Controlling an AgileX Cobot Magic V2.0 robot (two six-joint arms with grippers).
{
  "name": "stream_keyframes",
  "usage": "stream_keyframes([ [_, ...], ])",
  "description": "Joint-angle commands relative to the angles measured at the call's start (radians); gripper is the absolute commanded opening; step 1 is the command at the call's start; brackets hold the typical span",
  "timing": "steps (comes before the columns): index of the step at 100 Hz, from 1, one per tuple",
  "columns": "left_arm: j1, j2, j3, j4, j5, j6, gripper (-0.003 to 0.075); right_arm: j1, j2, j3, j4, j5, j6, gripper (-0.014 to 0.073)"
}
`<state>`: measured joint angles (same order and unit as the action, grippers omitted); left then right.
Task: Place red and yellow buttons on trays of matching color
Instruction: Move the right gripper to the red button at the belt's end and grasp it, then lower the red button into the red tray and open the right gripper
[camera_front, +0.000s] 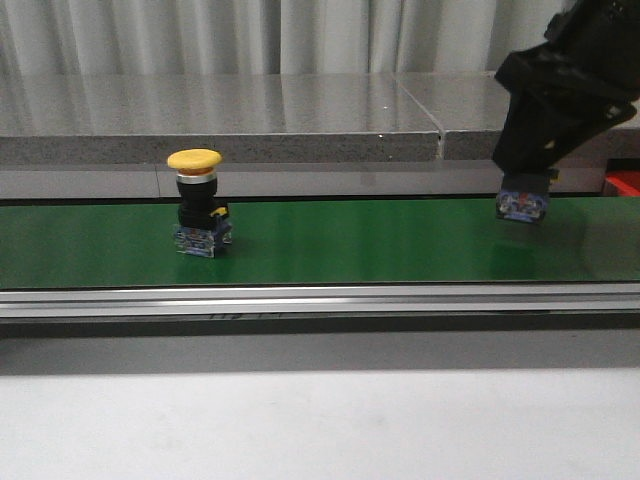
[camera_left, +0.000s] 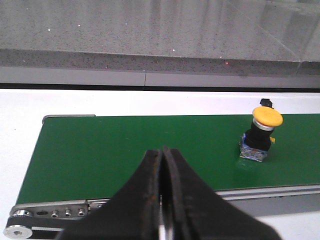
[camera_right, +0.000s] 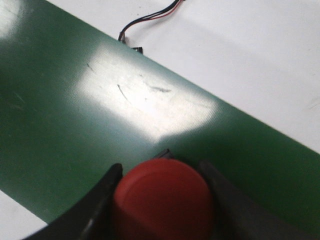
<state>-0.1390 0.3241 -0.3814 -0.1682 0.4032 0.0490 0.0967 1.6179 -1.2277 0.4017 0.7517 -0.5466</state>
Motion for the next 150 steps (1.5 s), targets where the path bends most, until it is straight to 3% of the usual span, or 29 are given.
stream_keyframes([
  [1, -0.007, 0.008, -0.027, -0.011, -0.077, 0.001, -0.0019, -0.042, -0.046, -0.109, 0.011, 0.051, -0.007, 0.0095],
  [14, -0.007, 0.008, -0.027, -0.011, -0.077, 0.001, -0.0019, -0.173, -0.045, -0.243, -0.002, 0.110, 0.012, 0.0095],
  [41, -0.007, 0.008, -0.027, -0.011, -0.077, 0.001, -0.0019, -0.512, -0.016, -0.408, -0.006, 0.089, 0.045, 0.0095],
  [62, -0.007, 0.008, -0.027, -0.011, -0.077, 0.001, -0.0019, -0.662, 0.121, -0.521, -0.005, 0.091, 0.055, 0.0095],
  [112, -0.007, 0.008, -0.027, -0.011, -0.077, 0.001, -0.0019, -0.672, 0.466, -0.767, 0.021, -0.010, 0.063, 0.0095],
  [150, -0.007, 0.008, -0.027, -0.011, -0.077, 0.001, -0.0019, -0.667, 0.596, -0.821, 0.021, -0.040, 0.063, 0.0095],
])
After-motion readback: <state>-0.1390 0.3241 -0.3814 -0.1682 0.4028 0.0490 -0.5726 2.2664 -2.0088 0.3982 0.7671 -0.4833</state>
